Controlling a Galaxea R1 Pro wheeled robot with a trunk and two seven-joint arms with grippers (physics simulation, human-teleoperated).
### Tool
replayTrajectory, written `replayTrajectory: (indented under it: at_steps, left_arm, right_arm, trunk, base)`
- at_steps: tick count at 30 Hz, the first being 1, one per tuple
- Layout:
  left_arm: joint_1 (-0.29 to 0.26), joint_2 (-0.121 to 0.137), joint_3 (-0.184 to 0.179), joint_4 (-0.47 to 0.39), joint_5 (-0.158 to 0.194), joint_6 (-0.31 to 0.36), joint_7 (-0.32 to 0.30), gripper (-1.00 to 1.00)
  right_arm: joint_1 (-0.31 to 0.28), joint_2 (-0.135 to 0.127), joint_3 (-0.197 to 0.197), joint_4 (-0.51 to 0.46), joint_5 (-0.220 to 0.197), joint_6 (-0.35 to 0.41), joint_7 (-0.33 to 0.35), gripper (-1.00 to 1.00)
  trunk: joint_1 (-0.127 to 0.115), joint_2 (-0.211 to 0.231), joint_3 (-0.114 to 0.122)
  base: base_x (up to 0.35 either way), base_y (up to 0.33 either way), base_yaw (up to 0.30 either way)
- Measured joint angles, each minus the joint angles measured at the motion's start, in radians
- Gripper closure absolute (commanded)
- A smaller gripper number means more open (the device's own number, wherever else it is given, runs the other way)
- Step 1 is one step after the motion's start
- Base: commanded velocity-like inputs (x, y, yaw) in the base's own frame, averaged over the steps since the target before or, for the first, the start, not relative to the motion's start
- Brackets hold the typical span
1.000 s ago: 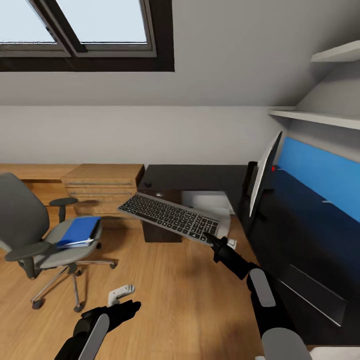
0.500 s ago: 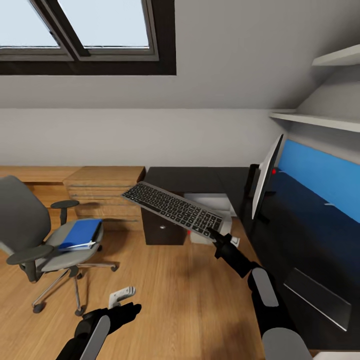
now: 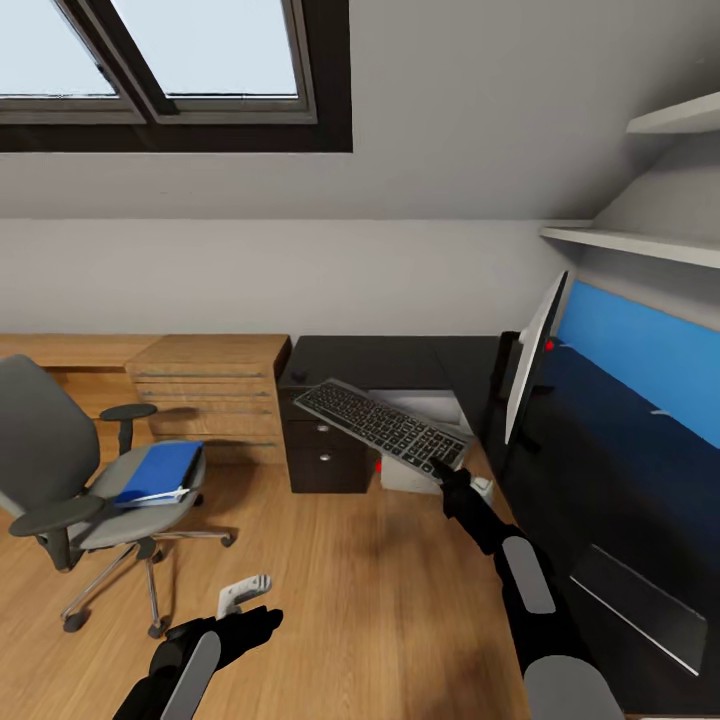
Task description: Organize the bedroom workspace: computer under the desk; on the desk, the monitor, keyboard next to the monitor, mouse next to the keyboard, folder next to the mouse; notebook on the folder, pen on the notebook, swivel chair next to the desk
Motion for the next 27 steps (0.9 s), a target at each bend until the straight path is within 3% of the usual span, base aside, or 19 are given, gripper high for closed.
replayTrajectory:
  at_steps: [16, 27]
  left_arm:
    - [0.000, 0.000, -0.001, 0.000, 0.000, 0.000, 0.000, -1.00]
    - [0.000, 0.000, 0.000, 0.000, -0.001, 0.000, 0.000, -1.00]
  right_arm:
    - [0.003, 0.002, -0.001, -0.001, -0.005, -0.012, 0.002, 1.00]
    - [0.003, 0.004, -0.001, 0.003, -0.004, -0.012, -0.004, 1.00]
  trunk:
    - [0.000, 0.000, 0.000]
    - [0.000, 0.000, 0.000]
  base:
    - [0.323, 0.009, 0.000]
    - [0.323, 0.152, 0.000]
